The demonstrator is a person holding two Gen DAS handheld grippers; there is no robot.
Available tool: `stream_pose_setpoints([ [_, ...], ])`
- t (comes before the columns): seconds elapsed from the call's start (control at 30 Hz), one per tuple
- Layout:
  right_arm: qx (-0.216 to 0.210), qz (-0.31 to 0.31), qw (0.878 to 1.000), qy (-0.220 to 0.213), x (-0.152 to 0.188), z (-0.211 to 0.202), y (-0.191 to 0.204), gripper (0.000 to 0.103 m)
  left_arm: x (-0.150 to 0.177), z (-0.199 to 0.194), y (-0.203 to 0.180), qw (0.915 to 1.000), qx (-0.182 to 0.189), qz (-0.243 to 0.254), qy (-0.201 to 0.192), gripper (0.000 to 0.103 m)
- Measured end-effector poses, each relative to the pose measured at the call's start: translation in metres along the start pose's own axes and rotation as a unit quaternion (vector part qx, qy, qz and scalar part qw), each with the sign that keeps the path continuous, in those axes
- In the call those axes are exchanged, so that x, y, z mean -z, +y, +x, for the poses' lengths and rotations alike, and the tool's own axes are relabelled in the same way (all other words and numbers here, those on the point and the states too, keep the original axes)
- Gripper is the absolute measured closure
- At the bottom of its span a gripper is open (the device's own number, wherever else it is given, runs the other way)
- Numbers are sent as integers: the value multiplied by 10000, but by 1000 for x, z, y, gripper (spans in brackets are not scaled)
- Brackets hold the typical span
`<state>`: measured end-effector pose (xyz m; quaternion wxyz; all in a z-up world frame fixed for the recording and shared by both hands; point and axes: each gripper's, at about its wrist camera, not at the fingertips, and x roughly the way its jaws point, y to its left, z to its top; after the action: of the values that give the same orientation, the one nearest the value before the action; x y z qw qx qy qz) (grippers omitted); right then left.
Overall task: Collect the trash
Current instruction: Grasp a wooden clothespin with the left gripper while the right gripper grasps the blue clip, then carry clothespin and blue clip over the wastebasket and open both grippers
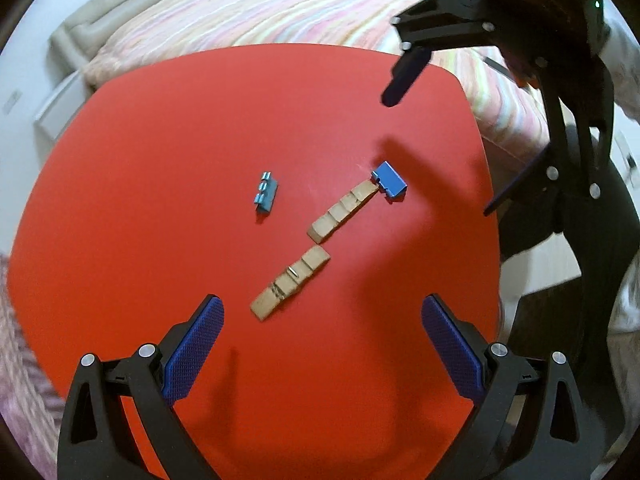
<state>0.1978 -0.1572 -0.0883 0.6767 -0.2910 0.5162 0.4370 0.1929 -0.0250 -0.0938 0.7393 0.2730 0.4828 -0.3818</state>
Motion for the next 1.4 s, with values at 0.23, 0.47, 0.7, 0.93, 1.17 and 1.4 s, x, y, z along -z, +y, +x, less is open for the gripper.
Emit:
stream_pose_setpoints([
  [0.23, -52, 31, 9999, 85, -3, 14, 1, 24, -3, 17, 8, 9978, 383, 537, -54, 20],
  [0.47, -5, 76, 9999, 124, 1, 23, 0, 39, -3, 26, 16, 9949, 516, 860, -129, 40],
  [0.7, 102, 31, 9999, 50, -3, 21, 1, 57, -6, 22, 23, 9958, 510, 754, -139, 69],
  [0.93, 183, -27, 9998, 55, -4, 20, 1, 79, -3, 20, 23, 9974, 501, 514, -66, 88],
  [1.17, 203, 54, 9998, -49, -8, 14, -6, 79, -4, 19, 16, 9997, 220, 81, 15, 89],
  [1.4, 235, 94, 9996, -136, -8, -1, -15, 79, -4, 6, 7, 9994, 30, -259, -227, 91],
])
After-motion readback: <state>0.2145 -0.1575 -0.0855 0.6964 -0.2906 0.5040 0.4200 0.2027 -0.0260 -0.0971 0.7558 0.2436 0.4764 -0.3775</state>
